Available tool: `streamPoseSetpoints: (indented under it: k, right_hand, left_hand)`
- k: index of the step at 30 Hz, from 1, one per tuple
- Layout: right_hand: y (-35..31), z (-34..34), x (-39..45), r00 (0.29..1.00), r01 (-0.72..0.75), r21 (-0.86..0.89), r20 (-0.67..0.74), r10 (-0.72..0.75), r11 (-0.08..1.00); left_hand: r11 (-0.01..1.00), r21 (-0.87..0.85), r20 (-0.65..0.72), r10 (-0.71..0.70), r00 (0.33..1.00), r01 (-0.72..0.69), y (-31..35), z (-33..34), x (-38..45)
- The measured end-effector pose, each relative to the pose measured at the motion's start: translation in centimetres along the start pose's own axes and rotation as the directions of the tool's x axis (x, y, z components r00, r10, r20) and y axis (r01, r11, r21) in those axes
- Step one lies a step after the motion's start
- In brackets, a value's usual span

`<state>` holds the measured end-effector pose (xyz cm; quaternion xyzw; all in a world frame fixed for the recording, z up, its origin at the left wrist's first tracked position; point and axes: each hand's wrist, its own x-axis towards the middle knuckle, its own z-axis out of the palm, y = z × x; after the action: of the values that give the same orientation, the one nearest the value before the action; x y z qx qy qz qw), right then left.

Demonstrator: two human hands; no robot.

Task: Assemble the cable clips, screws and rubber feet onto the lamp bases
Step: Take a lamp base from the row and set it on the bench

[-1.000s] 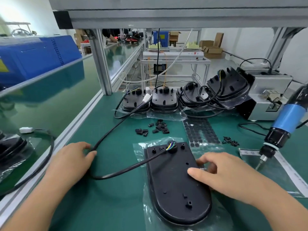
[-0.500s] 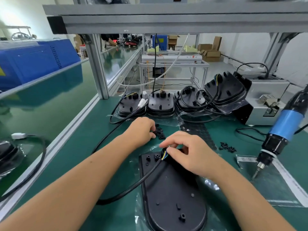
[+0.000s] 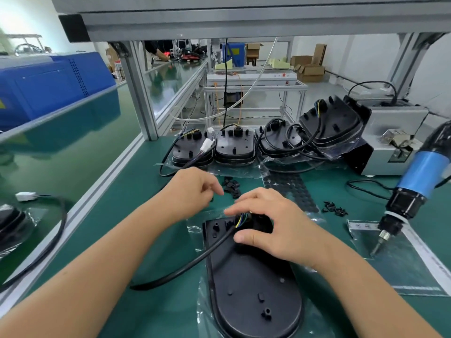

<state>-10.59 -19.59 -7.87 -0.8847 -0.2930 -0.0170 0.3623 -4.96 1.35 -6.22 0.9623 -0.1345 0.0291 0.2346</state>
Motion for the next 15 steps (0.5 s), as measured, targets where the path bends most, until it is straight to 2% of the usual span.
streamPoseSetpoints:
  k: [2,6,8,11,13,15]
  right_hand:
    - [-0.7,0.5,0.0,0.998,0.062,-0.083,0.005,-0.061,0.995]
    - [-2.1,1.7,0.0,0.989,0.15,-0.125,0.029,-0.148,0.981]
    - [-2.3,1.8,0.2,0.99,0.143,-0.112,-0.002,-0.144,0.983]
    - [-2.1,1.6,0.3,0.993,0.112,-0.075,-0.033,-0.115,0.991]
    - [-2.1,1.4,0.2,0.994,0.102,-0.045,-0.024,-0.103,0.994]
    - [-2.1,1.2,0.2,0.995,0.092,-0.001,-0.036,-0.092,0.996]
  left_hand:
    - [0.996,0.092,0.013,0.006,1.0,-0.007,-0.7,-0.1,-1.0]
    - [0.998,0.012,0.0,-0.069,0.998,0.069,-2.5,-0.8,-1.6]
    - [0.995,-0.034,-0.006,-0.097,0.995,0.097,-3.4,-0.8,-1.6]
    - [0.995,0.021,0.04,-0.096,0.995,0.095,-4.1,0.0,-1.3]
    - [0.994,0.036,-0.067,-0.099,0.993,0.101,-4.6,0.1,-1.0]
    - [0.978,0.091,-0.293,-0.152,0.944,0.186,-5.6,-0.1,-0.5]
